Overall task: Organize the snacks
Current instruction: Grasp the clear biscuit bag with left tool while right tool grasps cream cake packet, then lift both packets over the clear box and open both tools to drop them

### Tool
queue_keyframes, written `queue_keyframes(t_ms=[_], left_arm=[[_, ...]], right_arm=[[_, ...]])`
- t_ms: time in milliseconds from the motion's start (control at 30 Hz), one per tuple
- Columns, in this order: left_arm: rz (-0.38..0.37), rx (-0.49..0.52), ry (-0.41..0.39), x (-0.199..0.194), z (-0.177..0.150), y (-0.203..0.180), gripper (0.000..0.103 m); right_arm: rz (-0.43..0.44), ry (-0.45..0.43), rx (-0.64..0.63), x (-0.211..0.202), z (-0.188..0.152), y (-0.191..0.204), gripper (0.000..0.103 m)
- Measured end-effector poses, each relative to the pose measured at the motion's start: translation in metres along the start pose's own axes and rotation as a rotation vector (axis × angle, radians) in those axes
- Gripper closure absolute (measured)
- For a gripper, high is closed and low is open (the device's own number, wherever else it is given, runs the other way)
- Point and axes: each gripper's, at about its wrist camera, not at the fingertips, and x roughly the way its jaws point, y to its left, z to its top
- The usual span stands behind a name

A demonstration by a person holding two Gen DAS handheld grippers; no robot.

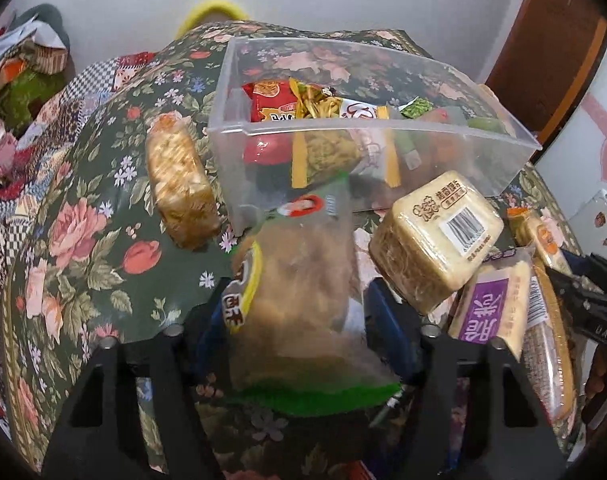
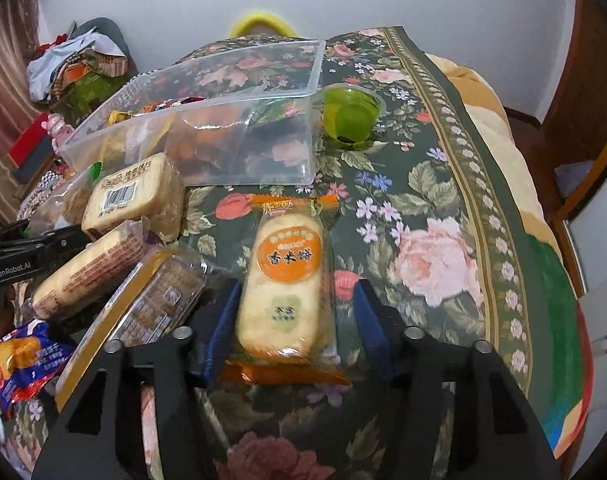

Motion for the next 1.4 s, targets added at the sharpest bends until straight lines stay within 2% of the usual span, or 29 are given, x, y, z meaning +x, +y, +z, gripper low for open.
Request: queue_keyframes(t_ms=[67, 200, 433, 700, 1067, 1400], left_arm=[[0.014, -0.001, -0.011, 0.001, 0.0, 0.001, 0.046], [0.02, 0.008, -0.024, -0.002, -0.003, 0.001, 0.05], [0.0, 0.009, -0.051, -0.02, -0.008, 0.004, 0.052], [-0.024, -0.005, -0.132, -0.06, 0.001, 0.005, 0.052], [-0.068, -0.017, -0.248, -0.094, 0.034, -0.005, 0.052], [-0.072, 0.013, -0.287, -0.088, 0.07, -0.016, 0.052]], right_arm=[[-0.001, -0.006, 0.001, 0.002, 0.002, 0.0, 0.064], [0.009, -0.021, 0.01, 0.002, 0.005, 0.0, 0.07], [0.006, -0.081, 0.002, -0.017, 0.009, 0.001, 0.071], [0.013, -0.153, 0.015, -0.042, 0.024, 0.001, 0.071], [0.045, -0.25, -0.01, -0.058, 0.053, 0.014, 0.071], [0.084, -0.273, -0.062, -0.045, 0.083, 0.035, 0.071]])
